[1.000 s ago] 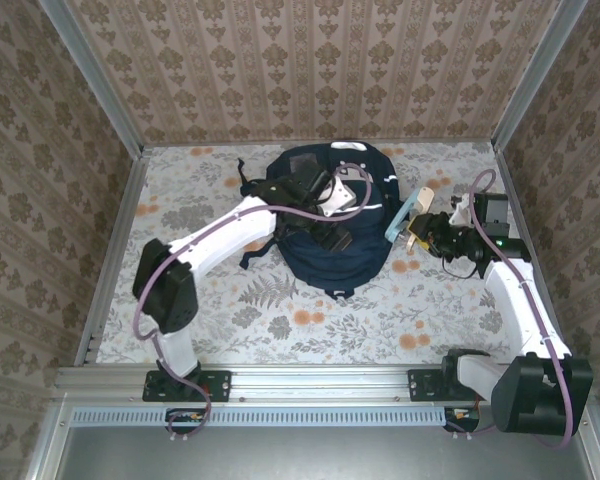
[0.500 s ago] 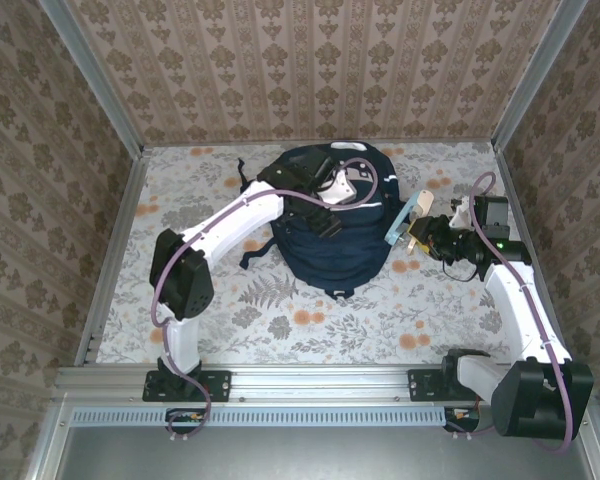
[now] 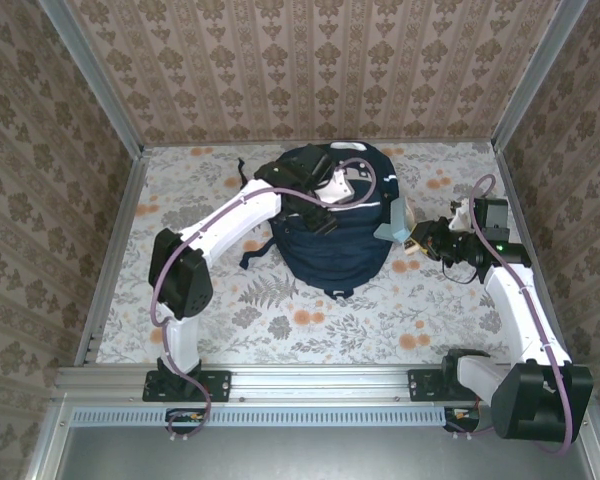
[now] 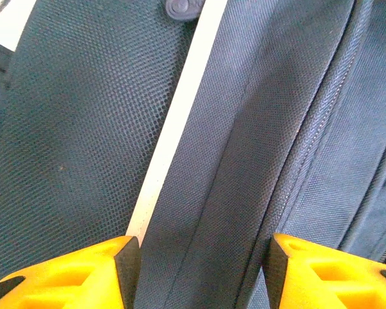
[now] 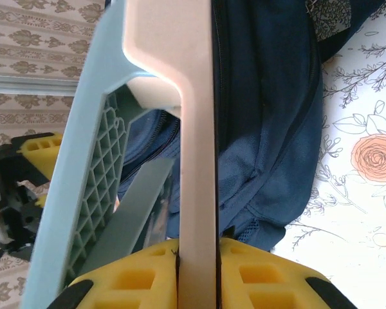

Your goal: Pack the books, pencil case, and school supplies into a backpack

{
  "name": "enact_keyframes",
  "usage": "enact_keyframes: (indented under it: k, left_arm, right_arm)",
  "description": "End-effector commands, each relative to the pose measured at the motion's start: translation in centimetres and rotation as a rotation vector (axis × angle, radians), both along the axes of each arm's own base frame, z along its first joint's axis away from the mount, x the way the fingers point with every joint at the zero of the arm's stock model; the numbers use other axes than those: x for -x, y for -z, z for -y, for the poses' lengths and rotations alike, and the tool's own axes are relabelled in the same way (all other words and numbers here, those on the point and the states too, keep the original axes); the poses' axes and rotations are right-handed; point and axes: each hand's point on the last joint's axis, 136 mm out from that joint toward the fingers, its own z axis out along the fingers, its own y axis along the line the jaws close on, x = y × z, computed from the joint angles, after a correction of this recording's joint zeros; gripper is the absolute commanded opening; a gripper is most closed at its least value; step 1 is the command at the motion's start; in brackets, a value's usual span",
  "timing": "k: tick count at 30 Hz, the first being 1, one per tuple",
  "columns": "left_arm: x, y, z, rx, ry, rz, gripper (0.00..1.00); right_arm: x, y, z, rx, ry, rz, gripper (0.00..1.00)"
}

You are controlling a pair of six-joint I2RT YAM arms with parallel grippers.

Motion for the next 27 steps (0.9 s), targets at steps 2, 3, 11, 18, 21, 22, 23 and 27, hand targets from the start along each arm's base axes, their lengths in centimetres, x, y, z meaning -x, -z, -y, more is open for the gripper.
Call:
enact_keyframes:
  k: [2, 3, 11, 18, 21, 22, 23, 27]
  left_arm:
    - [-1.4, 2.0, -1.5, -0.113, 0.029, 0.079, 0.54]
    - [-1.5, 2.1, -1.5, -0.113, 0.031, 0.083, 0.54]
    - [-0.9, 2.1, -0.8, -0.102, 0.093, 0.086, 0.53]
    - [-2.4, 2.1, -1.3, -0.157, 0.078, 0.157, 0.4]
    - [-2.6, 0.6, -0.5, -0.106, 0.071, 0.183, 0.27]
    - [-2.7, 0.0, -0.3, -0.087, 0.069, 0.188, 0.25]
    - [-2.6, -0.5, 0.0, -0.062, 0.066, 0.189, 0.23]
    - [-2.4, -2.9, 1.1, 0.026, 0.035, 0.192, 0.13]
  right_arm:
    - [0.0, -1.4, -0.6, -0.028, -0.023, 0.054, 0.2]
    - [0.1, -1.3, -0.6, -0.027, -0.026, 0.053, 0.2]
    - [0.2, -0.9, -0.8, -0.013, -0.039, 0.05, 0.18]
    - [0.2, -1.5, -1.0, -0.004, -0.055, 0.069, 0.18]
    - [0.2, -1.7, -1.3, 0.001, -0.068, 0.08, 0.18]
    - [0.2, -1.8, -1.3, 0.003, -0.071, 0.085, 0.18]
    - [0.3, -2.0, -1.4, 0.006, -0.076, 0.093, 0.18]
    - [0.4, -2.9, -1.1, 0.019, -0.055, 0.119, 0.18]
